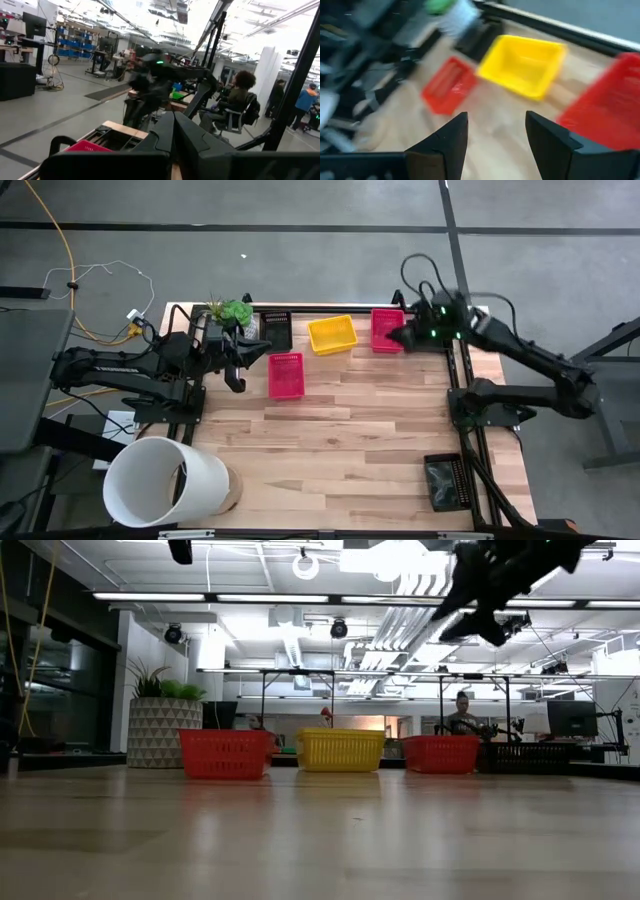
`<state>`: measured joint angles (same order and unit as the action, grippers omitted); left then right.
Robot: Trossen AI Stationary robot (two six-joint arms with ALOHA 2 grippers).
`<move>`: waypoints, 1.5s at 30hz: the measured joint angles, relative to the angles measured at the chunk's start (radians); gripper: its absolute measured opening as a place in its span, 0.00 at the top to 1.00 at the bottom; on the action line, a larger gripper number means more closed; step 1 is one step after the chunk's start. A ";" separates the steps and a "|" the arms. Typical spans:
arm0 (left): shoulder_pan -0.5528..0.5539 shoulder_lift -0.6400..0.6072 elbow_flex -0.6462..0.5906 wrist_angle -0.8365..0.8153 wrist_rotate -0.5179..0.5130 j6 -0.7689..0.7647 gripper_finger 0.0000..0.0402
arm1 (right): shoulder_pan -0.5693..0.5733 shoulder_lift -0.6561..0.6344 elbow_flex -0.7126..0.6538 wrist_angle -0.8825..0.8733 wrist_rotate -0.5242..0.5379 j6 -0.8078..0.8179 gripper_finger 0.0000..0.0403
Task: Stack baskets by color
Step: Stack the left red bin on the right red bin
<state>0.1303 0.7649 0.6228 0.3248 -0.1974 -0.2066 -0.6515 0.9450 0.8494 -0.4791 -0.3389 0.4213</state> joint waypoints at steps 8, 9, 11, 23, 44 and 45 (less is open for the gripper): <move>0.000 0.000 0.000 -0.008 -0.007 0.000 1.00 | 0.341 -0.242 -0.253 0.446 0.192 0.146 0.54; 0.000 0.000 0.000 -0.010 -0.006 0.000 1.00 | 0.369 -0.257 -0.276 0.500 0.220 0.144 0.54; 0.000 0.000 0.000 -0.014 -0.007 0.000 1.00 | 0.410 -0.276 -0.308 0.583 0.260 0.113 0.54; 0.000 0.000 0.000 -0.016 -0.008 0.000 1.00 | 0.492 -0.271 -0.321 0.640 0.259 -0.083 0.54; 0.000 0.296 0.072 -0.799 -0.274 -0.650 0.56 | 0.491 -0.270 -0.320 0.635 0.287 -0.033 0.54; 0.000 0.317 0.072 -0.839 -0.281 -0.696 0.53 | 0.491 -0.270 -0.320 0.635 0.287 -0.033 0.54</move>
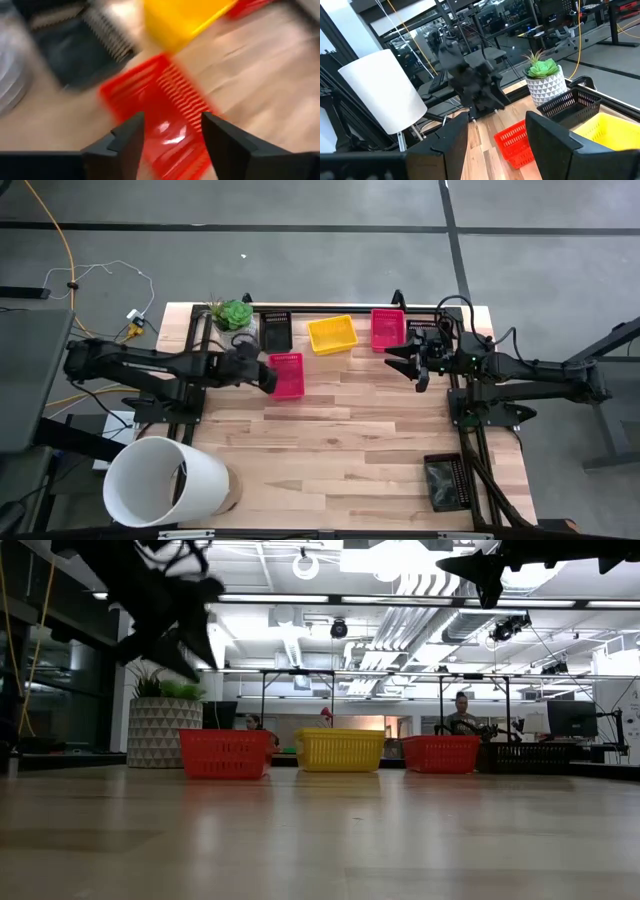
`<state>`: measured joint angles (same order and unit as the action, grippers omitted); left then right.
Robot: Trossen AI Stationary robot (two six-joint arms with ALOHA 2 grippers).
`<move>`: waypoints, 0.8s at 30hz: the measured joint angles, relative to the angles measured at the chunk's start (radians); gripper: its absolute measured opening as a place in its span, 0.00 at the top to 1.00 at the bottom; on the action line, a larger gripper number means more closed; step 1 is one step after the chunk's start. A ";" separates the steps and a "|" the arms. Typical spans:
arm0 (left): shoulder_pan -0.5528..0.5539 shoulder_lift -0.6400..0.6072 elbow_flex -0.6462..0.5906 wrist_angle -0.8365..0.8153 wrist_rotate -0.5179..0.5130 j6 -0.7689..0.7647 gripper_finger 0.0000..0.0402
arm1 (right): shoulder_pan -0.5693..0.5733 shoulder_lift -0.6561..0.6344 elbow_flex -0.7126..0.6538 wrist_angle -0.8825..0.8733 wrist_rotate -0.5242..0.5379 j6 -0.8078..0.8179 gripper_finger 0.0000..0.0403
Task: Stack baskets by color
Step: Stack the left red bin on the right red bin
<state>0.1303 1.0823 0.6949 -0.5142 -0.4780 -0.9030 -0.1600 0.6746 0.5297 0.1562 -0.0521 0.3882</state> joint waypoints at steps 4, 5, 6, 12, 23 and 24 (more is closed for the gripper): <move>0.000 0.092 0.000 -0.066 -0.006 -0.127 0.45 | 0.000 0.000 0.000 -0.001 0.000 -0.002 0.54; 0.000 0.114 0.000 -0.063 -0.005 -0.142 0.45 | 0.000 0.000 0.000 -0.002 0.000 -0.002 0.54; 0.000 0.135 0.000 -0.059 -0.005 -0.156 0.44 | 0.000 0.000 0.000 -0.002 0.000 -0.002 0.54; 0.007 0.270 0.000 -0.027 0.040 -0.226 0.44 | 0.000 0.000 0.000 -0.006 0.024 0.001 0.54; 0.054 0.414 0.000 0.086 0.142 -0.298 0.46 | 0.000 0.000 0.000 -0.025 0.023 0.004 0.54; 0.054 0.415 0.000 0.089 0.142 -0.298 0.47 | 0.000 0.000 0.000 -0.025 0.023 0.004 0.54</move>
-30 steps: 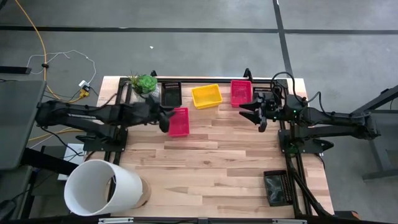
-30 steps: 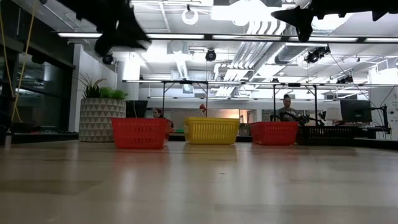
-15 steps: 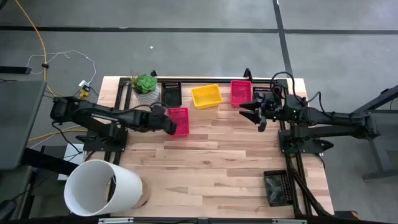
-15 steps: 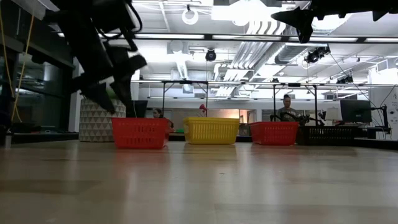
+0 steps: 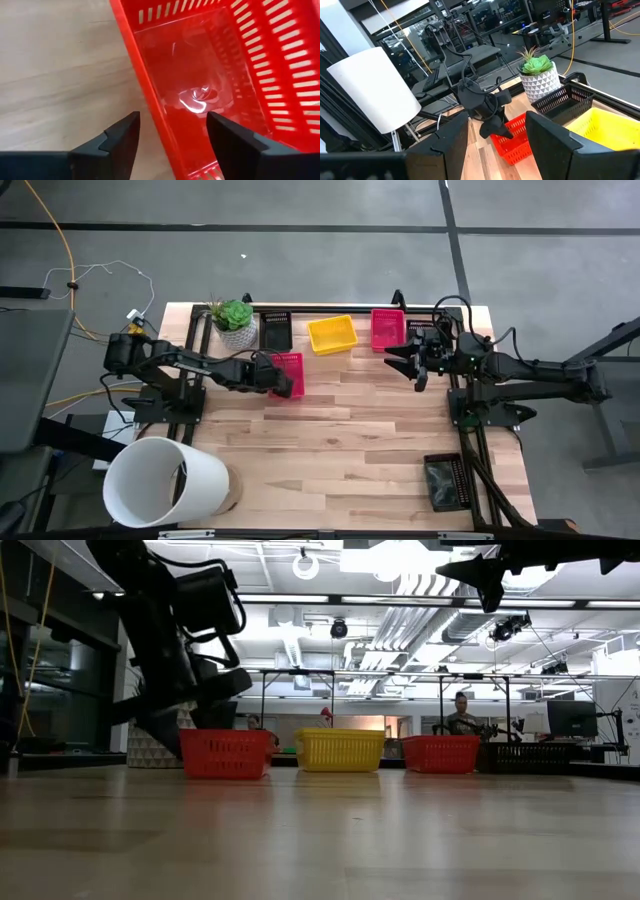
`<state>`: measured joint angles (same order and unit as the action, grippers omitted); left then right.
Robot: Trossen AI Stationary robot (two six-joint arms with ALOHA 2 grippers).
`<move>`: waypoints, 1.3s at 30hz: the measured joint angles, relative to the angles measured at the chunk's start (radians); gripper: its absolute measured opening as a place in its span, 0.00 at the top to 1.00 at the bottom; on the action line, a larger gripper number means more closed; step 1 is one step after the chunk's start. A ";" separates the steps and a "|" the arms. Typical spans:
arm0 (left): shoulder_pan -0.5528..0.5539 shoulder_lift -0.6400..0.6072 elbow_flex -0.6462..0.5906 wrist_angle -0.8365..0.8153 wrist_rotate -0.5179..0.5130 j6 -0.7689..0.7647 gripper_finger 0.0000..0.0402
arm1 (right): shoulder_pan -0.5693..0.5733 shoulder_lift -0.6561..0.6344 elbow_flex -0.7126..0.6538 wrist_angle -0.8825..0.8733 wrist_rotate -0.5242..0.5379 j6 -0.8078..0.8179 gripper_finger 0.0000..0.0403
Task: Stack baskets by color
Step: Stack the left red bin on the right red bin
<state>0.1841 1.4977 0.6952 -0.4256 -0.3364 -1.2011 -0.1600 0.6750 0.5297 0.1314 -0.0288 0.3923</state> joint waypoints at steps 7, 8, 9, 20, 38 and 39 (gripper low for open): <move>-0.001 -0.015 0.000 0.000 -0.011 0.020 0.79 | 0.000 0.000 0.000 0.000 0.000 0.000 0.54; -0.001 -0.021 0.000 -0.002 -0.011 0.032 0.86 | 0.000 0.000 0.000 0.000 0.000 0.001 0.54; -0.001 -0.030 0.000 0.001 -0.011 0.046 0.92 | 0.000 0.000 0.000 0.000 0.000 0.010 0.54; -0.027 -0.237 0.000 0.077 -0.004 0.146 0.99 | 0.000 0.042 0.000 0.010 -0.003 0.106 0.54; 0.067 0.114 0.547 0.222 0.072 0.435 1.00 | -0.003 0.083 0.002 0.718 0.033 -0.019 0.54; 0.073 0.153 0.579 0.247 0.084 0.431 1.00 | -0.003 0.083 0.002 0.717 0.045 -0.018 0.54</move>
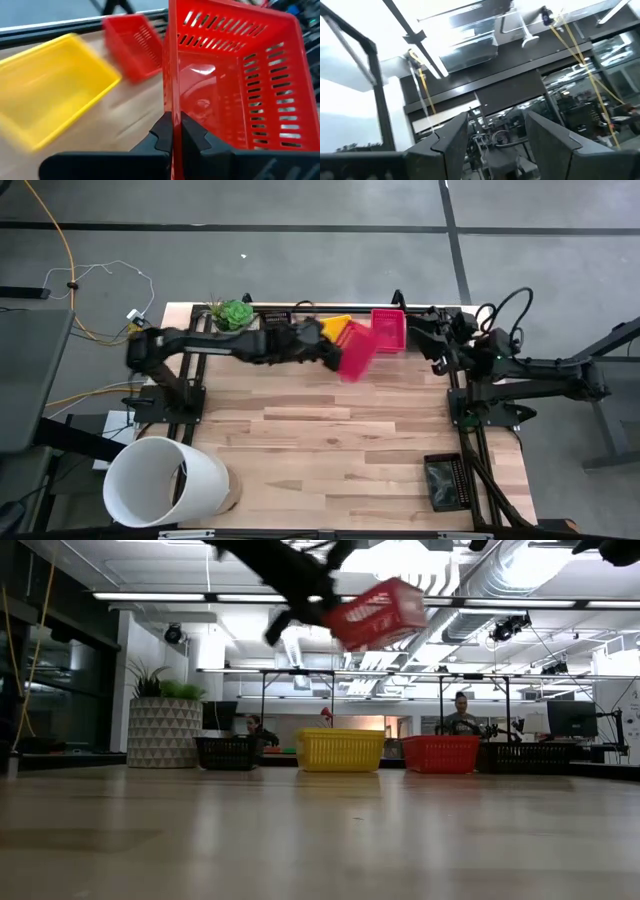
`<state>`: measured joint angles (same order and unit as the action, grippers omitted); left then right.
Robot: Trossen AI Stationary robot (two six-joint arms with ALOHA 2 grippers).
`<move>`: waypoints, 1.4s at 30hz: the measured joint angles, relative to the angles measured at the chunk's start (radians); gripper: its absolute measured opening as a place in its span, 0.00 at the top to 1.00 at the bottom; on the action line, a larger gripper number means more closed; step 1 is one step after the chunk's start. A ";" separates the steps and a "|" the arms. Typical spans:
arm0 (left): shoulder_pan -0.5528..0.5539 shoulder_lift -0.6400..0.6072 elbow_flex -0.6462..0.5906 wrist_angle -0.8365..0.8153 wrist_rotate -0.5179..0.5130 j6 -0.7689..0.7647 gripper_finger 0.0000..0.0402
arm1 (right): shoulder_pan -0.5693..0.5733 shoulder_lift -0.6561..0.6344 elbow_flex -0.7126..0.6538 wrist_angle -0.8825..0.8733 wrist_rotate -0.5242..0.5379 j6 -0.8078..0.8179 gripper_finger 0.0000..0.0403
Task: Stack baskets by color
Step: Stack the left red bin on the right red bin
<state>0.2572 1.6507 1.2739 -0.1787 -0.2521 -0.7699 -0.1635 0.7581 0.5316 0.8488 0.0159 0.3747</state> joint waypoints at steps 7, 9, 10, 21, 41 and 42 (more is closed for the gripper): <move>0.007 0.282 0.200 0.230 0.026 -0.115 1.00 | 0.000 0.006 0.000 -0.001 0.034 -0.009 0.54; 0.007 0.356 0.260 0.252 -0.007 -0.167 1.00 | 0.000 0.006 0.000 0.000 0.034 -0.008 0.54; 0.007 0.389 0.287 0.252 -0.028 -0.194 1.00 | 0.000 0.006 0.000 0.000 0.035 -0.008 0.54; 0.062 0.644 0.524 0.241 -0.178 -0.319 1.00 | 0.000 0.007 -0.001 -0.018 0.034 0.070 0.54; 0.097 0.664 0.560 0.185 -0.251 -0.179 1.00 | 0.001 0.029 -0.002 -0.067 0.030 0.073 0.54; 0.099 0.664 0.560 0.190 -0.249 -0.176 1.00 | 0.001 0.029 -0.002 -0.067 0.030 0.072 0.54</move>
<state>0.3561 2.3150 1.8336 0.0109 -0.5013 -0.9463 -0.1627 0.7867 0.5297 0.7820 0.0456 0.4469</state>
